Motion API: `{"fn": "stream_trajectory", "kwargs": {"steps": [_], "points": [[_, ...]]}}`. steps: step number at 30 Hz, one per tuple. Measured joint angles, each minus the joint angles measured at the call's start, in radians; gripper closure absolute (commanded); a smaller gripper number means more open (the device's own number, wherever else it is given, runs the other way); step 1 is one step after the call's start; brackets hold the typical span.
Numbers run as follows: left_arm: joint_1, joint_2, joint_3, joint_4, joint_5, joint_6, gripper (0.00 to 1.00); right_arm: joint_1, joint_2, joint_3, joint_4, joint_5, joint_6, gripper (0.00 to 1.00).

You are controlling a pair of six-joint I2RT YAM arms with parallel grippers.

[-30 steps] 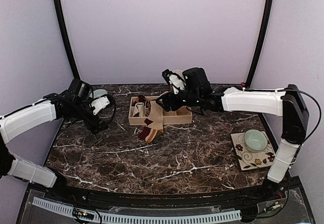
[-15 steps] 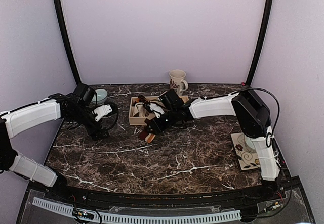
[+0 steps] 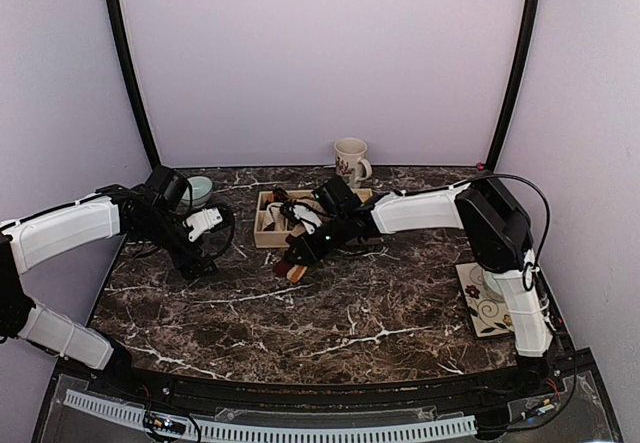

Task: Roll the socks
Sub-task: Move the sock to the center of the board.

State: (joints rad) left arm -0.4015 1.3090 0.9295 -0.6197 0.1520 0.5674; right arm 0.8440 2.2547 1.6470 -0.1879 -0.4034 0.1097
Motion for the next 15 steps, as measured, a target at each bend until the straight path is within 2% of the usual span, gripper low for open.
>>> {"fn": "stream_trajectory", "kwargs": {"steps": [3, 7, 9, 12, 15], "points": [[0.0, 0.0, 0.0, 0.0, 0.0, -0.001, 0.1, 0.002, 0.011, 0.0, -0.002, -0.002, 0.0, 0.64], [0.0, 0.0, 0.0, 0.0, -0.003, -0.002, 0.11, 0.008, 0.018, 0.0, -0.014, -0.004, 0.001, 0.85], [0.0, 0.0, 0.0, 0.0, -0.005, -0.002, 0.11, 0.012, 0.018, 0.0, -0.023, -0.005, -0.004, 0.91], [0.0, 0.0, 0.0, 0.0, -0.007, -0.003, 0.11, 0.021, 0.018, 0.0, -0.024, -0.002, -0.002, 0.99], [0.0, 0.0, 0.0, 0.001, -0.008, -0.003, 0.11, 0.03, 0.013, -0.011, -0.012, 0.004, -0.004, 1.0]]}}
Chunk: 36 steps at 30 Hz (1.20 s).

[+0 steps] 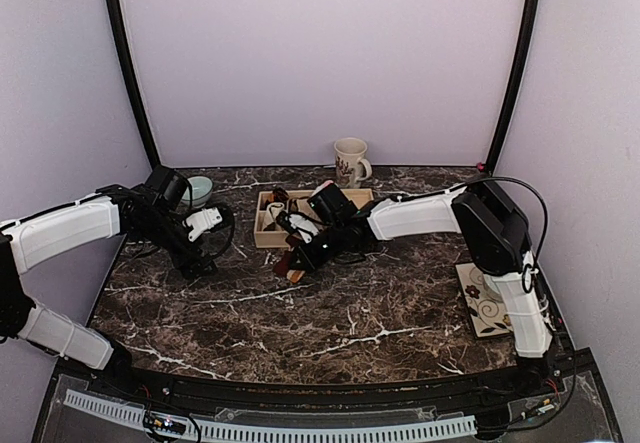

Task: Roll the socks
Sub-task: Move the sock to the center of the board.

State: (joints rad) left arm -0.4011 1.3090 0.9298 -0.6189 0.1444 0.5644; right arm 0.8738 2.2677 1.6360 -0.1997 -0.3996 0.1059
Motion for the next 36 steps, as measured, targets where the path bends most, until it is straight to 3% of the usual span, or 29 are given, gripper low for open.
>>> {"fn": "stream_trajectory", "kwargs": {"steps": [3, 5, 9, 15, 29, 33, 36], "points": [[0.0, 0.002, 0.001, 0.0, -0.003, 0.0, 0.11, 0.015, -0.022, -0.035, 0.015, 0.012, 0.004, 1.0], [0.0, 0.006, 0.003, 0.001, -0.003, 0.0, 0.12, 0.026, -0.042, -0.061, 0.034, 0.024, 0.006, 0.83], [0.0, 0.016, 0.005, 0.002, -0.003, -0.001, 0.12, 0.034, -0.071, -0.085, 0.052, 0.066, 0.014, 0.66], [0.0, 0.017, 0.005, 0.003, -0.003, -0.004, 0.12, 0.009, -0.071, -0.083, 0.063, 0.102, 0.029, 0.61], [0.0, 0.017, 0.005, 0.005, -0.007, -0.004, 0.12, -0.027, -0.035, -0.055, 0.018, 0.037, 0.027, 0.72], [0.0, 0.017, 0.005, 0.005, -0.007, -0.005, 0.12, -0.019, -0.035, -0.066, 0.019, 0.013, 0.031, 0.92], [0.0, 0.017, 0.005, 0.005, -0.007, -0.006, 0.12, -0.015, -0.035, -0.073, 0.021, 0.005, 0.035, 0.98]]}}
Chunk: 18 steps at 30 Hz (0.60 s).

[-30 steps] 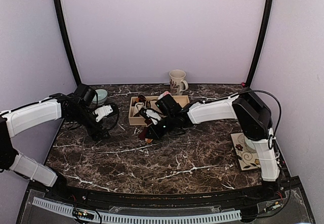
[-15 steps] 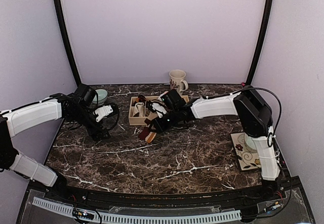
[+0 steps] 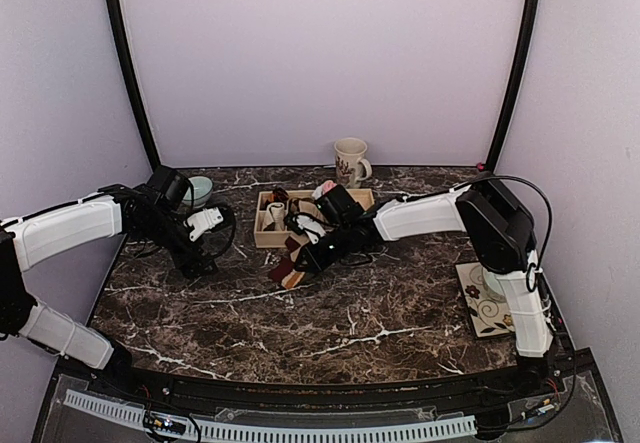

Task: Roll the socks
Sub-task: Move the sock to the center of the board.

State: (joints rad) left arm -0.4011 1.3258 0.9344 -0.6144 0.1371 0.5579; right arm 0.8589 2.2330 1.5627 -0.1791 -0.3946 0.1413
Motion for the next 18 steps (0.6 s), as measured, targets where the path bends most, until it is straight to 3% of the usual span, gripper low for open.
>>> {"fn": "stream_trajectory", "kwargs": {"steps": [8, 18], "points": [[0.0, 0.0, 0.0, 0.006, -0.002, -0.005, 0.13, 0.015, -0.057, -0.096, 0.093, 0.005, 0.029, 1.0], [0.0, 0.018, 0.0, 0.016, 0.001, -0.01, 0.13, 0.167, -0.269, -0.396, 0.32, 0.147, -0.005, 1.0]]}}
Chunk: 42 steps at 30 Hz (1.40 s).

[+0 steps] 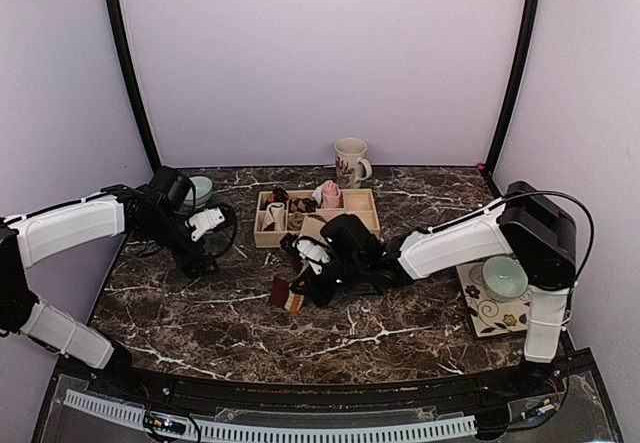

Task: Roll the socks
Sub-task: Move the sock to the center of the board.

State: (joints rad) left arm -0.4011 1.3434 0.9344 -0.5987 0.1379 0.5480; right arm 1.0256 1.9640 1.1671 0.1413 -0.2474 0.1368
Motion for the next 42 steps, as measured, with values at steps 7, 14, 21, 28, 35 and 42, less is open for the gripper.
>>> {"fn": "stream_trajectory", "kwargs": {"steps": [7, 14, 21, 28, 35, 42], "points": [[0.0, 0.057, 0.05, -0.001, 0.005, -0.014, 0.16, 0.149, -0.039, -0.115, 0.033, 0.168, -0.133, 0.99], [-0.007, 0.173, 0.157, 0.0, 0.058, -0.049, 0.23, 0.262, -0.039, -0.134, -0.023, 0.365, -0.281, 0.89], [-0.126, 0.346, 0.253, -0.001, 0.101, -0.069, 0.24, 0.277, -0.093, -0.167, -0.068, 0.414, -0.292, 0.85], [-0.218, 0.521, 0.377, -0.003, 0.161, -0.081, 0.23, 0.298, -0.16, -0.232, -0.09, 0.432, -0.222, 0.83], [-0.273, 0.643, 0.441, 0.006, 0.179, -0.089, 0.24, 0.343, -0.18, -0.266, -0.116, 0.462, -0.14, 0.83], [-0.291, 0.686, 0.489, 0.003, 0.236, -0.101, 0.25, 0.35, -0.338, -0.361, -0.114, 0.515, -0.035, 0.83]]}}
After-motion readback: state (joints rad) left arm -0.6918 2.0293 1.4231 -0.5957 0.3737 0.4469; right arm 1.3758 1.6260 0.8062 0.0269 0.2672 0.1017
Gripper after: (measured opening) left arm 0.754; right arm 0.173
